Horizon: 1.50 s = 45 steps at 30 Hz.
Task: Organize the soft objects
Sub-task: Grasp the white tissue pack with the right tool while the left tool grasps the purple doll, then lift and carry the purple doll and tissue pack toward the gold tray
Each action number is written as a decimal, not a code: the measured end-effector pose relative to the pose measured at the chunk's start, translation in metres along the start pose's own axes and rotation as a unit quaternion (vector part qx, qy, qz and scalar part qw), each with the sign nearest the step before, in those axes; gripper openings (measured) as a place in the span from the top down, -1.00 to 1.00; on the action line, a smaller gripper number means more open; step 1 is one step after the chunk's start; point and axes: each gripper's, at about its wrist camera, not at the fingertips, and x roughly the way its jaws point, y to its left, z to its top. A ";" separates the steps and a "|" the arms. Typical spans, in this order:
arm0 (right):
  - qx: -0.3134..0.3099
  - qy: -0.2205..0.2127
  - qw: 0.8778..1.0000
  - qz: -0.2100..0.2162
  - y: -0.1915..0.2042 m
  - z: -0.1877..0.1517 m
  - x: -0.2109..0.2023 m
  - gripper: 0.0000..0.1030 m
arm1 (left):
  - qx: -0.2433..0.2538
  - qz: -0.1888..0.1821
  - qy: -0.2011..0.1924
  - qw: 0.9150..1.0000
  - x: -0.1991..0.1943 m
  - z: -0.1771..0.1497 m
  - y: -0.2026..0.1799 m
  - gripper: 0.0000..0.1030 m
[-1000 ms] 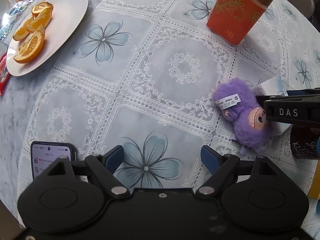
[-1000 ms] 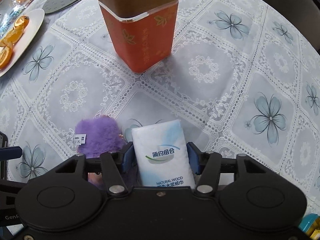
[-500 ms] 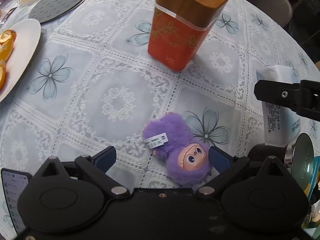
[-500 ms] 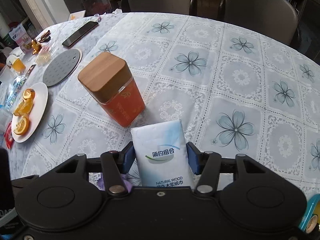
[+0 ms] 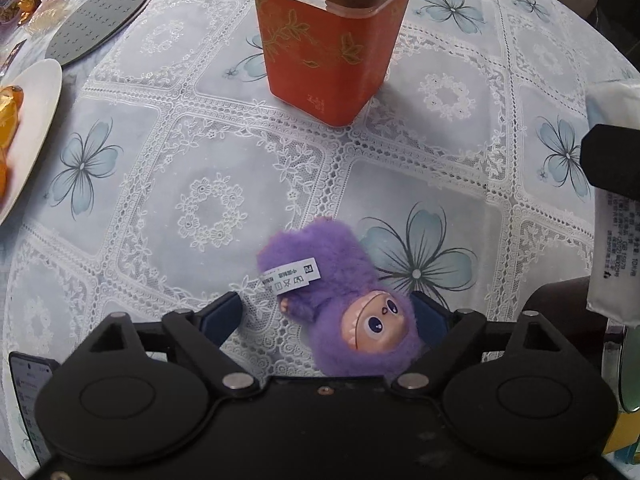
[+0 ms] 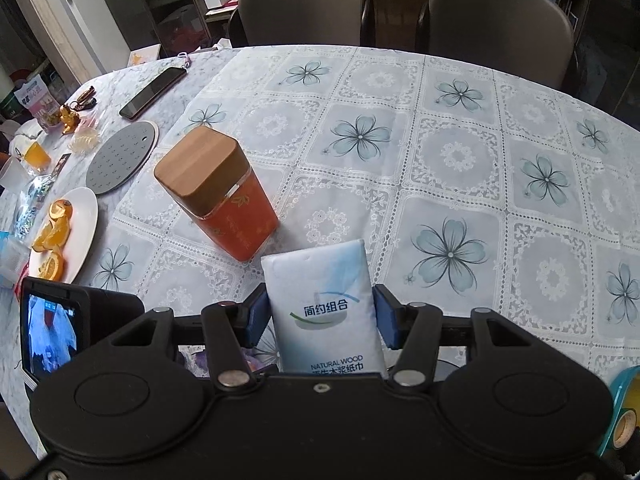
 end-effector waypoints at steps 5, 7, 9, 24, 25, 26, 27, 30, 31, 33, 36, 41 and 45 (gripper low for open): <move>0.004 -0.018 1.000 0.000 -0.002 0.001 -0.014 -0.02 | -0.002 -0.001 -0.003 1.000 -0.007 0.004 0.007 -0.06; 0.006 -0.026 1.000 0.000 -0.002 0.001 -0.022 -0.02 | -0.002 -0.011 0.001 1.000 -0.010 0.004 0.011 0.06; 0.005 -0.032 0.999 -0.003 -0.002 0.000 -0.029 -0.02 | 0.003 -0.010 0.001 1.000 -0.017 0.003 0.014 0.22; 0.031 -0.057 0.998 -0.022 -0.018 -0.020 -0.070 -0.02 | 0.007 -0.040 -0.031 0.999 -0.067 0.000 0.029 0.22; 0.033 -0.057 0.998 -0.024 -0.019 -0.022 -0.072 -0.02 | 0.008 -0.040 -0.033 0.999 -0.070 0.000 0.031 0.22; 0.037 -0.057 0.997 -0.026 -0.020 -0.023 -0.073 -0.02 | 0.008 -0.040 -0.034 0.999 -0.073 0.000 0.032 0.22; 0.041 -0.056 0.997 -0.027 -0.022 -0.025 -0.074 -0.02 | 0.009 -0.041 -0.036 0.998 -0.077 -0.001 0.033 0.22; 0.048 -0.058 0.997 -0.027 -0.025 -0.030 -0.078 -0.02 | 0.022 -0.033 -0.047 0.998 -0.088 -0.003 0.028 0.22; 0.050 -0.059 0.997 -0.028 -0.026 -0.032 -0.080 -0.02 | 0.029 -0.030 -0.052 0.998 -0.092 -0.004 0.024 0.22; 0.053 -0.058 0.996 -0.031 -0.029 -0.036 -0.082 -0.02 | 0.042 -0.026 -0.064 0.997 -0.100 -0.006 0.015 0.22; 0.061 -0.055 0.996 -0.035 -0.034 -0.042 -0.084 -0.02 | 0.067 -0.023 -0.082 0.994 -0.111 -0.008 -0.002 0.22; 0.074 -0.053 0.995 -0.038 -0.048 -0.051 -0.088 -0.02 | 0.102 -0.025 -0.099 0.990 -0.126 -0.009 -0.031 0.22; 0.087 -0.055 0.994 -0.041 -0.060 -0.058 -0.095 -0.02 | 0.129 -0.025 -0.113 0.985 -0.137 -0.012 -0.056 0.22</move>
